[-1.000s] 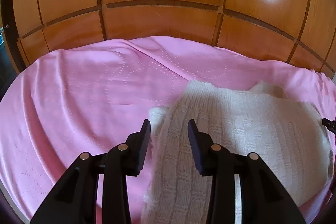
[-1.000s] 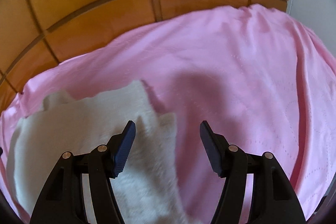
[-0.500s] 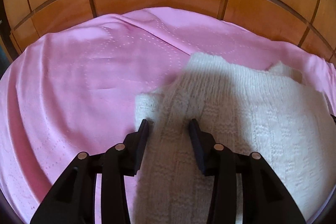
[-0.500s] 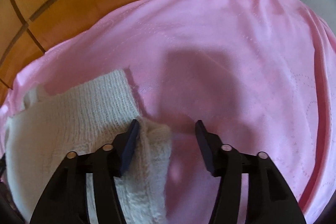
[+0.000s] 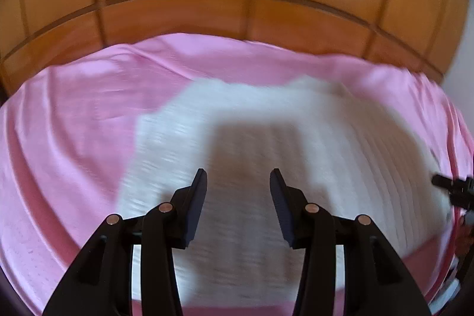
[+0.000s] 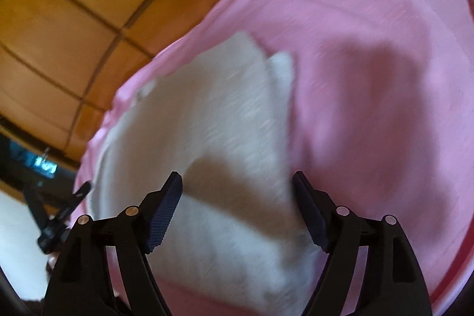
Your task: Fold small clothes
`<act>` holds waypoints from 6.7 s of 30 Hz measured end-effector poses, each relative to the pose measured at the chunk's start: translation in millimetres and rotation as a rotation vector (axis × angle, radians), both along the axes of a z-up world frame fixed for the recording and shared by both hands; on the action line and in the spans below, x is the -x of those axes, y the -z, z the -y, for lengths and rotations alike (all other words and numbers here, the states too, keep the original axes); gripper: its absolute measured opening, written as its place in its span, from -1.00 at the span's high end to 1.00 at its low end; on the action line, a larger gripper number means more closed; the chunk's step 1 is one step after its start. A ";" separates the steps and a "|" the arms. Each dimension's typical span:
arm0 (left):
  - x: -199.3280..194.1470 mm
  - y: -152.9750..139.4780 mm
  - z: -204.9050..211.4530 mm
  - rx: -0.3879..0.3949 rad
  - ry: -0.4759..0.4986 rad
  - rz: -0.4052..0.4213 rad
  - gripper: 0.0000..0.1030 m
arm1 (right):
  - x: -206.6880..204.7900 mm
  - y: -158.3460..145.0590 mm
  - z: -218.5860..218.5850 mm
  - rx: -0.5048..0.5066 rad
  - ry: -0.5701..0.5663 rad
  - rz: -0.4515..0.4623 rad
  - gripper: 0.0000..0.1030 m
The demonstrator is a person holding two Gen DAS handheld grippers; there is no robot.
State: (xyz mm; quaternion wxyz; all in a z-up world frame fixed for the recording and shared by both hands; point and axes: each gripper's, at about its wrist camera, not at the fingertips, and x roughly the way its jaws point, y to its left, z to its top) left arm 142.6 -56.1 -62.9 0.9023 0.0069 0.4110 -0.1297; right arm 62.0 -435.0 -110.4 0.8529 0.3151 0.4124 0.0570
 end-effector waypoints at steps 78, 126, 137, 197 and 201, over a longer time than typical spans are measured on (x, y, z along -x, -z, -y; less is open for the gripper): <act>16.7 25.5 -123.1 0.281 -0.091 -0.250 0.85 | 24.4 -54.2 -256.3 0.684 -0.483 0.183 0.75; -14.5 -6.2 -87.7 0.099 -0.160 -0.027 0.06 | -105.9 -96.7 -227.4 0.458 -0.225 0.140 -0.77; -49.6 39.4 -124.4 0.284 -0.057 -0.181 -0.27 | -118.4 -58.7 -185.8 0.055 -0.329 0.082 -0.82; -62.2 -1.2 226.2 0.067 0.377 -0.057 0.17 | 10.1 -78.9 -36.5 0.719 0.285 0.017 -0.06; -43.3 -20.4 210.4 0.058 0.353 0.026 -0.11 | 28.8 -93.8 -35.1 0.655 0.294 0.049 -0.31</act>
